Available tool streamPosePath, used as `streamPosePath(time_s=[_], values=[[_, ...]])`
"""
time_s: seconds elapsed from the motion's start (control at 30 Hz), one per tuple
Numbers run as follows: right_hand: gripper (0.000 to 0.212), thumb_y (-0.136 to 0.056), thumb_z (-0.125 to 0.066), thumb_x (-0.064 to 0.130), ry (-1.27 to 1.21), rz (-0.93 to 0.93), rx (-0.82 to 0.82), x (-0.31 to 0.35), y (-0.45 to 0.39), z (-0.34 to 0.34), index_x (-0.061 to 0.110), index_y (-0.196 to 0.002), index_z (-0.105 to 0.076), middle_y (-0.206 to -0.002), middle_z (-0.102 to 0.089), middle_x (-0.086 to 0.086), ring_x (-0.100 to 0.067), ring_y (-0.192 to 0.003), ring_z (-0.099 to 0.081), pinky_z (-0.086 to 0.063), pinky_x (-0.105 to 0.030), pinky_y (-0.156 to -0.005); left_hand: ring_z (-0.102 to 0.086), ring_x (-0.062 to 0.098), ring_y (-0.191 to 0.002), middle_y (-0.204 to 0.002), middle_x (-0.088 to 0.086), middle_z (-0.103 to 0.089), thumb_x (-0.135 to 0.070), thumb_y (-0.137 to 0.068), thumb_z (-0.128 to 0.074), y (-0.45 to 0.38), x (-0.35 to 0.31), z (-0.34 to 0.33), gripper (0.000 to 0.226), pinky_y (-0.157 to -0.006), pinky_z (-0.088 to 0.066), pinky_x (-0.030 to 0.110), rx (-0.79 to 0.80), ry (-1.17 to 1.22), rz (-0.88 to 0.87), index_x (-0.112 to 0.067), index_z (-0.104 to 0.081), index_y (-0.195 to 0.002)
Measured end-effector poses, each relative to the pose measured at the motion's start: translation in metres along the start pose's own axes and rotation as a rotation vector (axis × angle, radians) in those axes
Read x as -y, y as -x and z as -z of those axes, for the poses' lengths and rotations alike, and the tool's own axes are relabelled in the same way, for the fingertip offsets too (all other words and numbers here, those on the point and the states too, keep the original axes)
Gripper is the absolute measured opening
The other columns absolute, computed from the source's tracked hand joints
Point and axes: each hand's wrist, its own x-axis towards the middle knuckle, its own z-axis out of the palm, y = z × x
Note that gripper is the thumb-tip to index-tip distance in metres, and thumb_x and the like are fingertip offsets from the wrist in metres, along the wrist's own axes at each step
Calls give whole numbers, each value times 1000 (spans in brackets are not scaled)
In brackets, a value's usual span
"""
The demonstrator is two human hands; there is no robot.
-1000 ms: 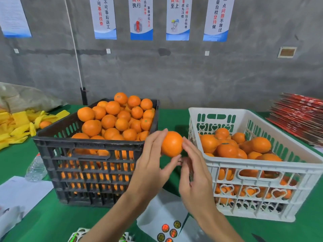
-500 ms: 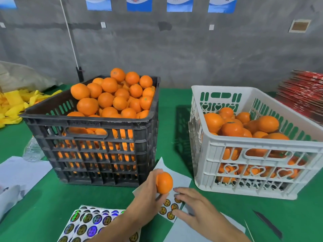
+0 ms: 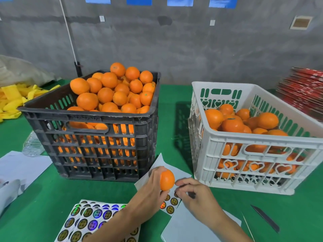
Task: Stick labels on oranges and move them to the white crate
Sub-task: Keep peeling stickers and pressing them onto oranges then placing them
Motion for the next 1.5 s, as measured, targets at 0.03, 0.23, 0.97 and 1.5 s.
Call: streamPosePath(time_s=[0.03, 0.23, 0.97, 1.5], values=[[10, -93, -73, 23, 19, 18, 13, -1, 0, 0, 26, -90, -82, -111, -63, 27, -10, -97, -62, -52, -32, -86, -42, 5, -129, -147, -5, -31, -34, -102, -56, 0, 0, 1, 59, -106, -33, 12, -2, 22, 3, -21, -21, -147], [43, -89, -72, 49, 209, 154, 71, -4, 4, 0, 19, -120, -74, -120, -56, 25, 3, -120, -47, -40, -17, -105, -49, 5, -119, -140, -9, -35, -34, -101, -58, 0, 2, 0, 57, -96, -42, 16, -15, 44, 6, -28, -19, -142], [8, -91, -76, 25, 5, 50, 6, 1, 0, 1, 27, -87, -82, -102, -65, 21, -8, -103, -61, -53, -27, -79, -50, 11, -122, -146, -5, -36, -40, -100, -60, 0, 5, -2, 61, -100, -49, 30, 9, 40, 41, -27, -20, -144], [33, -106, -49, 36, 384, 376, -515, 122, -6, 36, 20, -121, -74, -125, -68, 9, -9, -109, -64, -54, -27, -94, -68, 6, -85, -100, -11, -64, -38, -90, -67, -40, -64, 56, 54, -69, -55, 23, -203, 564, 119, -50, -29, -127]])
